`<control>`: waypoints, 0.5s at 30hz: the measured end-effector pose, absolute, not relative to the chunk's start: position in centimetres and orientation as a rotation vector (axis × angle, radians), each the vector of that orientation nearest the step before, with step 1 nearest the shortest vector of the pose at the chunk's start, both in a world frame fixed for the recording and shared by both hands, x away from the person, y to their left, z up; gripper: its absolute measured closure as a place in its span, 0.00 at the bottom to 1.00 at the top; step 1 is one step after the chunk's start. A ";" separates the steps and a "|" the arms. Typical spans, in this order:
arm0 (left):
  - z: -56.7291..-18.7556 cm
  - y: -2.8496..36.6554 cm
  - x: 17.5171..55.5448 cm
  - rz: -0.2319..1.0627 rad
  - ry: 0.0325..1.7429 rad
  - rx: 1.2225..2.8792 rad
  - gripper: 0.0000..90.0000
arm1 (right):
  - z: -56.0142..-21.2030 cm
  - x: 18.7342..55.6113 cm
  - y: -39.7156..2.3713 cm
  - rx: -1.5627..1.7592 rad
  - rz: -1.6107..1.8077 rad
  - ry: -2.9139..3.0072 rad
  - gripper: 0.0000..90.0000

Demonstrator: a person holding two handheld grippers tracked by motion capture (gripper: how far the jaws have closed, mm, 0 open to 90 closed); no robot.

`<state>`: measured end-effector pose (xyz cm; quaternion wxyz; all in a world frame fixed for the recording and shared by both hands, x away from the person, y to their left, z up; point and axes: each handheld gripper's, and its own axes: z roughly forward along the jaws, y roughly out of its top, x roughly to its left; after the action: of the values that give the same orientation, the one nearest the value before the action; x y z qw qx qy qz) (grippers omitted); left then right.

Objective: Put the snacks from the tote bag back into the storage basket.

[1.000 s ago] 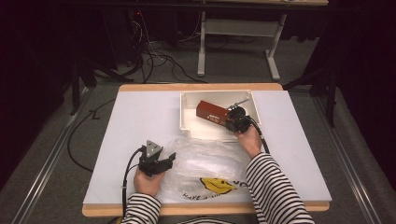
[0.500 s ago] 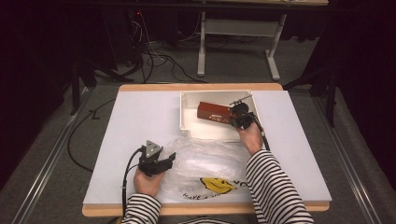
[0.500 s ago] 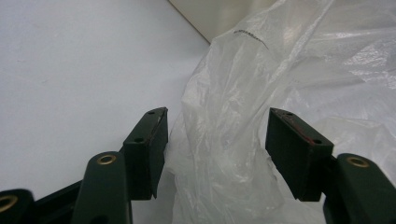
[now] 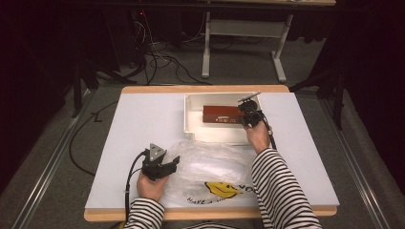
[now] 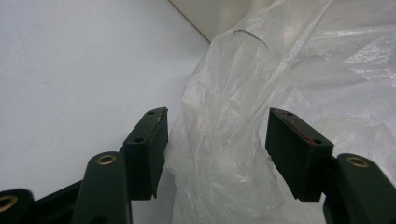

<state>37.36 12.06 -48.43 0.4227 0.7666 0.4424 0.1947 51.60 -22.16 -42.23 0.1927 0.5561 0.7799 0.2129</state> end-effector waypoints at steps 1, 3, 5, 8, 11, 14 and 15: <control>-48.4 12.1 37.3 0.488 1.107 1.919 0.44 | -42.3 51.7 -22.2 1.567 0.601 2.187 0.97; -48.4 12.0 37.3 0.493 1.106 1.916 0.44 | -42.4 51.7 -22.2 1.575 0.607 2.187 0.97; -48.4 12.0 37.3 0.493 1.104 1.919 0.45 | -42.4 51.5 -22.3 1.563 0.621 2.199 0.97; -48.4 12.0 37.2 0.499 1.101 1.918 0.45 | -41.8 50.8 -22.4 1.522 0.691 2.204 0.96; -48.4 12.0 37.2 0.505 1.094 1.918 0.45 | -41.0 49.8 -22.4 1.477 0.729 2.221 0.95; -48.4 11.9 37.2 0.511 1.099 1.917 0.45 | -40.3 48.9 -22.5 1.444 0.780 2.230 0.93; -48.4 12.0 37.2 0.508 1.103 1.918 0.45 | -40.3 48.5 -22.5 1.422 0.794 2.225 0.93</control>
<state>37.21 11.97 -48.40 0.4222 0.7658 0.4406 0.2029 48.46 -22.52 -40.25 0.1910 0.5062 0.7920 0.2828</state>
